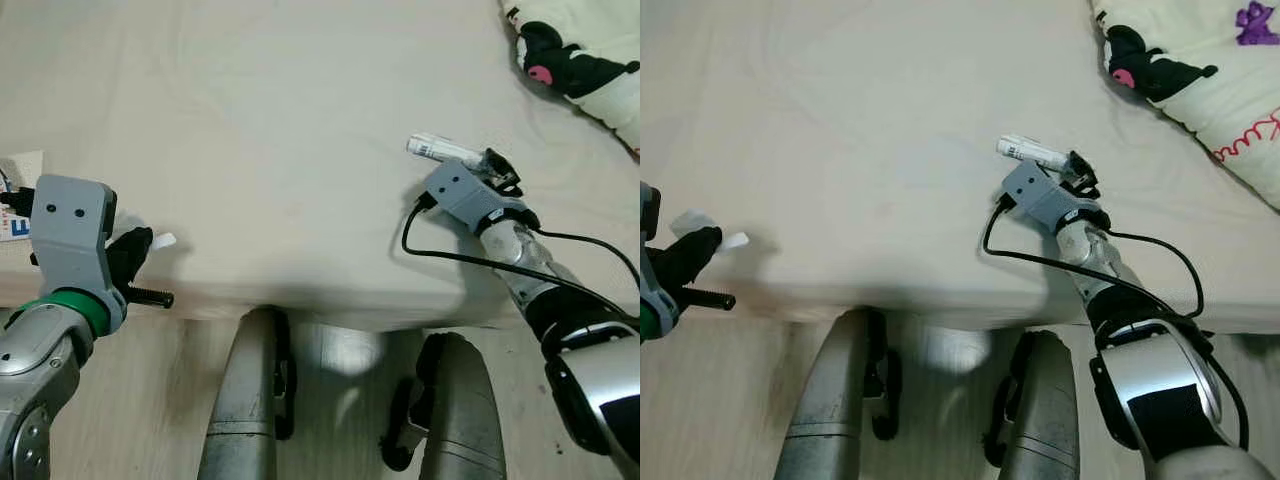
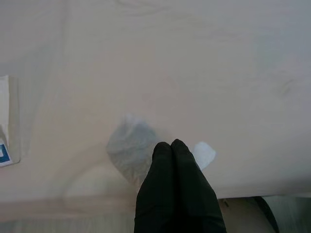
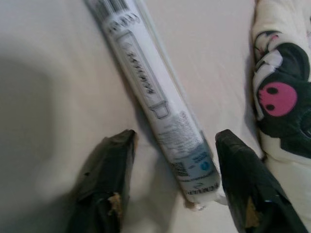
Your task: Clean up the room
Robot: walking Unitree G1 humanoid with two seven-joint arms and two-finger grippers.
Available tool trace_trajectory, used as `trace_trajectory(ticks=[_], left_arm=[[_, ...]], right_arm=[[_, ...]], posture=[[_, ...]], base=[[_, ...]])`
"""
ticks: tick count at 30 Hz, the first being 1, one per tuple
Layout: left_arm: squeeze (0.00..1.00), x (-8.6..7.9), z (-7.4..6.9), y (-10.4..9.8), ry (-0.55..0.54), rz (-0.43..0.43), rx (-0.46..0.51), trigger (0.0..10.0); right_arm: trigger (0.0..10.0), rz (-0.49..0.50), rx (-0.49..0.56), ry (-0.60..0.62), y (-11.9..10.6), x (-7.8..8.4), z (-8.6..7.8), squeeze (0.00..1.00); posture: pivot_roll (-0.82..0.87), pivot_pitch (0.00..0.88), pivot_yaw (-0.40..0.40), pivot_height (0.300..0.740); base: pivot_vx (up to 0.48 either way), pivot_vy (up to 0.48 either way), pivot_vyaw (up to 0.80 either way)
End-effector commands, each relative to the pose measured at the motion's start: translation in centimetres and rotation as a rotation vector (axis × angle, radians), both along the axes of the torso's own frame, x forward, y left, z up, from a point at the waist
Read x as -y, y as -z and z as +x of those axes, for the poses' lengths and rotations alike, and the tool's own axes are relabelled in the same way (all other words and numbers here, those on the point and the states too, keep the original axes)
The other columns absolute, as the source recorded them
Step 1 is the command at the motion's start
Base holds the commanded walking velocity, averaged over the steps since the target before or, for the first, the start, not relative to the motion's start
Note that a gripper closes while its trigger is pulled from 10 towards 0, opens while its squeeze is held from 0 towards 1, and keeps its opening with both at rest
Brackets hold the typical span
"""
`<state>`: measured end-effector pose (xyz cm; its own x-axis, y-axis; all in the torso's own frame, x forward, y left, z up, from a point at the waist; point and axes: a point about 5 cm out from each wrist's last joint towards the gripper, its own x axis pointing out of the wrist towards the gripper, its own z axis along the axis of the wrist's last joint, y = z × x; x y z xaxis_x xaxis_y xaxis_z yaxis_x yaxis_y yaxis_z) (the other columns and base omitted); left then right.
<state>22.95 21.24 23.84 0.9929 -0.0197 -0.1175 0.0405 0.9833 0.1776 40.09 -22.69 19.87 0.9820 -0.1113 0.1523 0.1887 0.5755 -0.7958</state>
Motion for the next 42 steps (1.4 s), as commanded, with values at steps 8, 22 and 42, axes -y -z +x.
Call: trace_trajectory(ticks=[8, 22, 42], left_arm=[[0.00, 0.0, -0.3, 0.3, -0.012, -0.005, -0.026, 10.0], [0.00, 1.0, 0.8, 0.9, -0.003, -0.049, -0.003, 10.0], [0.00, 3.5, 2.6, 1.4, 0.061, -0.088, 0.058, 10.0]], right_arm=[[0.0, 0.410, -0.140, 0.100, 2.3, 3.3, -1.1, 0.00], [0.0, 0.360, -0.121, -0.060, 1.3, 2.0, -0.7, 0.00], [10.0, 0.211, 0.030, -0.190, -0.9, -0.2, -0.4, 1.00]], posture=[[0.46, 0.511, 0.140, 0.595], [0.38, 0.433, 0.091, 0.595], [0.32, 0.392, 0.060, 0.595]], base=[[0.000, 0.000, 0.00], [0.000, 0.000, 0.00], [0.000, 0.000, 0.00]])
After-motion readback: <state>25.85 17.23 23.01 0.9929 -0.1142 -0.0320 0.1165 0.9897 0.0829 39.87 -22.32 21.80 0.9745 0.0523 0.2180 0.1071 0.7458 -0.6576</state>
